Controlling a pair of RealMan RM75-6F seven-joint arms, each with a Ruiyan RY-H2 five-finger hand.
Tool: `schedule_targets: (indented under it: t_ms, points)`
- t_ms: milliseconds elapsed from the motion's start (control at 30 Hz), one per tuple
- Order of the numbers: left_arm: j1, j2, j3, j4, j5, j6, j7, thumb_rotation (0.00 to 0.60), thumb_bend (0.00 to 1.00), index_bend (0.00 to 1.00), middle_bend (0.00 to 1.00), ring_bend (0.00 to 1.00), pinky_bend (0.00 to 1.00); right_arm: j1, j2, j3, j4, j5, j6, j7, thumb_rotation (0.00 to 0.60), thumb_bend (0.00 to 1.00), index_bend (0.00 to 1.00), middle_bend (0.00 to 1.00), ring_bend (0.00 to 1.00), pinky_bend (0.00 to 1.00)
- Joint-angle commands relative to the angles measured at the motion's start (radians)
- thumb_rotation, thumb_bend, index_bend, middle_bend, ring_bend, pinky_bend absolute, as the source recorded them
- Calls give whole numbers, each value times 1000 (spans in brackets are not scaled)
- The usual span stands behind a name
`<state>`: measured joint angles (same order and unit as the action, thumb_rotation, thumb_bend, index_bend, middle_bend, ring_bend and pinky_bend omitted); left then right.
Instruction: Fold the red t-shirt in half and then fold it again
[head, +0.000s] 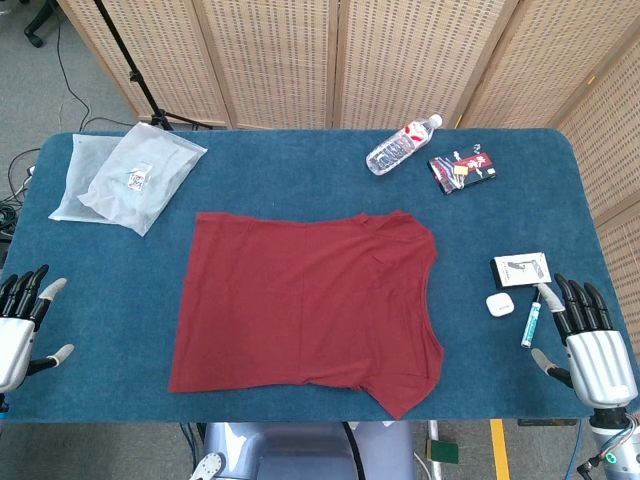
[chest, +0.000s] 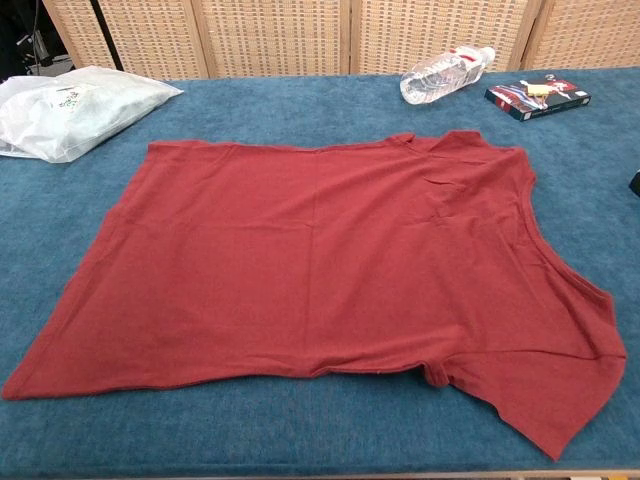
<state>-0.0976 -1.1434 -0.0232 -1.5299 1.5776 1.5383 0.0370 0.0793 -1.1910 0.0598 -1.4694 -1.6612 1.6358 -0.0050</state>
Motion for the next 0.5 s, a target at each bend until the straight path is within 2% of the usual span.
schedule_targets:
  t_ms: [33,267,433,500]
  points:
    - [0,0,-1,-1,-3,0,2,600,0,0,0,0,0,0,-1,-1,0,-2,1,-3,600,0,0,0,0,42]
    - [3,4,-5,-11,-7,5,-3,600,0,0,0,0,0,2,3,-12,-5,-10,-12,-6,600,0,0,0,0,42]
    - [2,12,-10,-17,-13,4,-16,600,0,0,0,0,0,17,7,-48,-1,-71,-33,-3,600,0,0,0,0,42]
    - [2,15,-13,-19,-19,2,-19,600,0,0,0,0,0,29,2,-76,29,-127,-40,0,600,0,0,0,0,42]
